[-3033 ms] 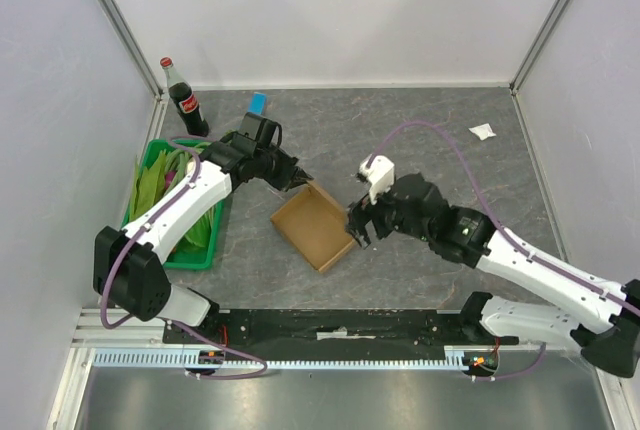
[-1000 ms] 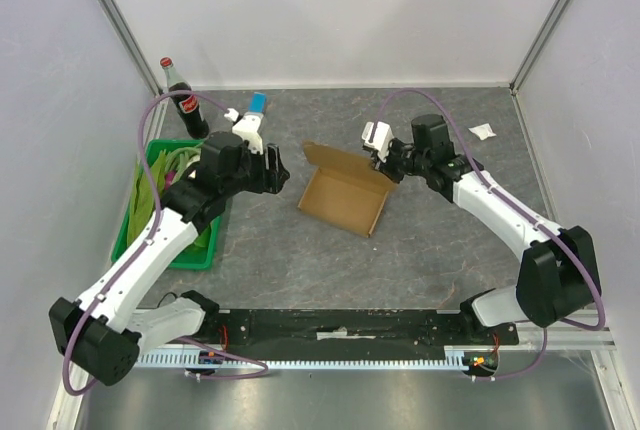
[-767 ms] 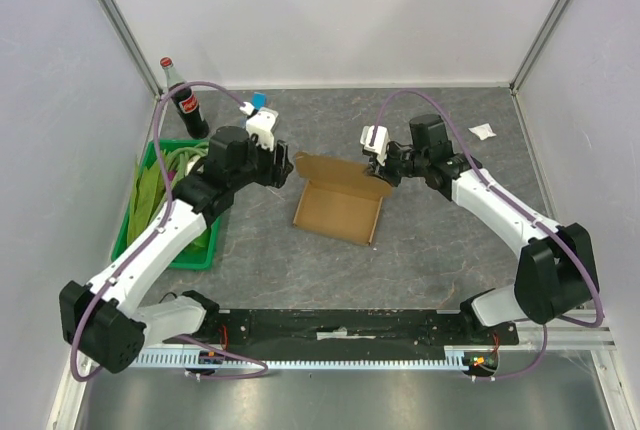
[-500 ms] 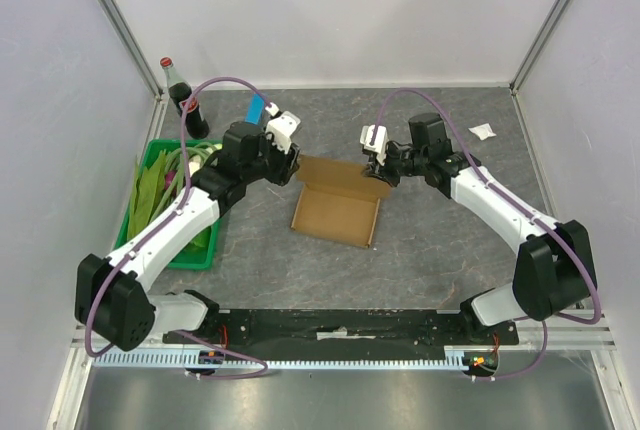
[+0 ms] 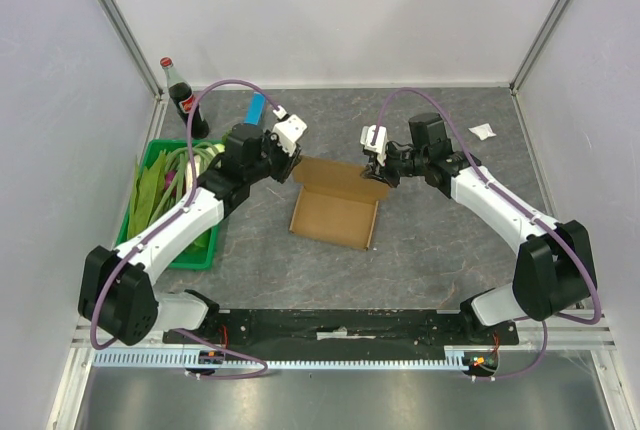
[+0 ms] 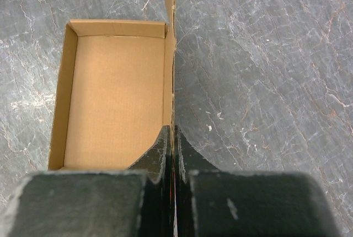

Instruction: Fold the paper box

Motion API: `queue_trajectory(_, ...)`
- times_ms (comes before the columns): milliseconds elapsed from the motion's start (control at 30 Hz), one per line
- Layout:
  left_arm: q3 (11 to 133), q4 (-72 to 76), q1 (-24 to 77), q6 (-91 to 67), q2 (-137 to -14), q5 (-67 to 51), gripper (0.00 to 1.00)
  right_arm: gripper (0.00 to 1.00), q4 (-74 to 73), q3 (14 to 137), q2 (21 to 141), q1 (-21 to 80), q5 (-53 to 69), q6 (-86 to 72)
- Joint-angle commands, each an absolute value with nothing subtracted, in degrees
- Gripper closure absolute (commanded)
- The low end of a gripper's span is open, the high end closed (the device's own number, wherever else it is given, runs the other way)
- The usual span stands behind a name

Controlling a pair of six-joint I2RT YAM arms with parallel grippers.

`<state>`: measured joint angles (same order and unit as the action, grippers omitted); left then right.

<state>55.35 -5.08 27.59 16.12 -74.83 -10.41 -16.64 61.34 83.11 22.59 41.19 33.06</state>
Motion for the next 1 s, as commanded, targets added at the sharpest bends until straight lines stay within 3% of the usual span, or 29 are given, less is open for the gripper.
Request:
queue_trajectory(0,54.1,-1.1,27.4,19.7,-74.7,-15.6,0.70,1.00,-16.3,64.4,82.5,22.3,43.0,33.5)
queue_trajectory(67,54.2,-1.1,27.4,19.6,-75.0,-14.9,0.81,1.00,-15.7,64.6,82.9,22.3,42.4,31.9)
queue_trajectory(167,54.1,-0.5,27.4,18.7,-75.1,-13.2,0.92,0.75,-12.2,64.5,83.4,22.3,38.3,25.5)
queue_trajectory(200,54.0,-0.4,27.4,18.5,-75.1,-12.7,0.93,0.60,-10.8,64.2,83.4,22.3,36.1,23.0)
queue_trajectory(267,53.4,-0.3,27.5,18.0,-75.1,-11.6,0.98,0.49,-6.5,63.8,82.4,22.3,27.0,17.9)
queue_trajectory(333,52.7,2.0,27.5,17.5,-75.1,-10.6,0.98,0.35,-5.1,64.5,79.8,22.1,20.3,10.1)
queue_trajectory(400,52.6,2.1,27.6,17.5,-75.2,-9.1,0.98,0.18,-5.5,67.0,78.0,21.8,4.4,0.2)
queue_trajectory(500,53.1,2.1,27.6,16.5,-75.8,-6.4,0.98,0.04,-10.2,71.4,77.1,16.4,-13.8,-10.1)
queue_trajectory(633,53.4,2.5,27.9,15.9,-76.1,-3.8,0.98,0.03,-20.9,79.0,86.2,6.2,-22.9,-20.9)
queue_trajectory(800,54.2,2.0,28.4,14.9,-76.6,-2.4,0.98,0.07,-18.7,81.2,93.4,-7.0,-9.9,-32.3)
queue_trajectory(967,56.4,0.6,28.6,13.3,-78.0,-1.7,0.98,0.16,-16.9,88.8,106.1,-7.8,-5.9,-13.4)
